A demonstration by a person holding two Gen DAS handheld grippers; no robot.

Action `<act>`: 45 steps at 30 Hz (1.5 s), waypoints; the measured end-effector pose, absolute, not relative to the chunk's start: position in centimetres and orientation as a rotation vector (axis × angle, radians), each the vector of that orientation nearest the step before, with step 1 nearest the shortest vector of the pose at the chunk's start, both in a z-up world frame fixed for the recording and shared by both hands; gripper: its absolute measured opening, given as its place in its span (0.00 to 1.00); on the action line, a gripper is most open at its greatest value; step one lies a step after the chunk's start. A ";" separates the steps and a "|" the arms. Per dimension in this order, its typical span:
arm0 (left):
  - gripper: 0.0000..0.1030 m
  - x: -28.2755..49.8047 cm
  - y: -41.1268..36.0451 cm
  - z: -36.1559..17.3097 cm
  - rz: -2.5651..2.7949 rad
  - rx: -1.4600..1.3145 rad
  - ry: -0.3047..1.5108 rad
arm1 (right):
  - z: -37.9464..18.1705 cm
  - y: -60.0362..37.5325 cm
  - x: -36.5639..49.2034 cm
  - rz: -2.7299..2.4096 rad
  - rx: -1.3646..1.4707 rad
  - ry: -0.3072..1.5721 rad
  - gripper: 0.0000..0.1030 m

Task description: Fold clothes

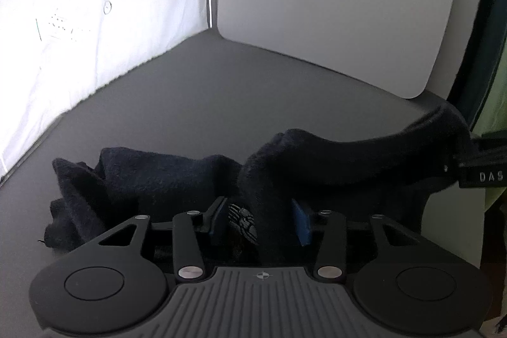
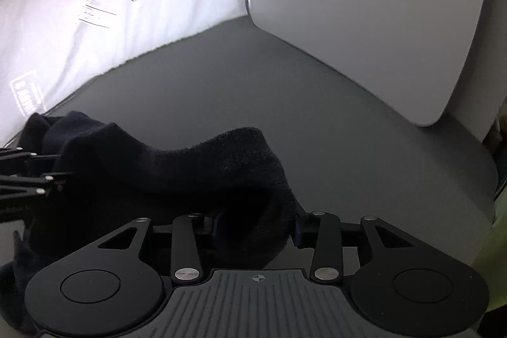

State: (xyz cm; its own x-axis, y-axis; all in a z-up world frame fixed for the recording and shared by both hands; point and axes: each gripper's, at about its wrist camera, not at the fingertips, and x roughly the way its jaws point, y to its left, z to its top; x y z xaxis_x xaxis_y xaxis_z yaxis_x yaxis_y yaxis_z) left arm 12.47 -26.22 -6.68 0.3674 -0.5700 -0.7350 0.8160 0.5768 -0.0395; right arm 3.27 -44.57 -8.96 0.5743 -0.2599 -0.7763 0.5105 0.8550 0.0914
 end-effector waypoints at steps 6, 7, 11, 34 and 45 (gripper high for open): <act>0.53 12.8 -29.1 -8.6 -0.942 0.419 0.806 | -11.6 -46.5 3.2 -0.432 0.395 0.904 0.39; 0.53 12.8 -29.3 -8.8 -0.941 0.423 0.801 | -11.8 -46.6 3.2 -0.419 0.388 0.913 0.38; 0.45 11.7 -29.9 -9.3 -0.910 0.429 0.786 | -12.7 -46.5 3.2 -0.382 0.355 0.941 0.27; 0.16 6.0 -20.4 3.2 -0.162 0.537 0.011 | 7.5 -36.4 1.1 -0.234 -0.186 0.163 0.05; 0.17 0.4 -10.1 11.5 0.099 0.425 -0.203 | 15.8 -29.0 -0.1 -0.090 -0.212 -0.149 0.05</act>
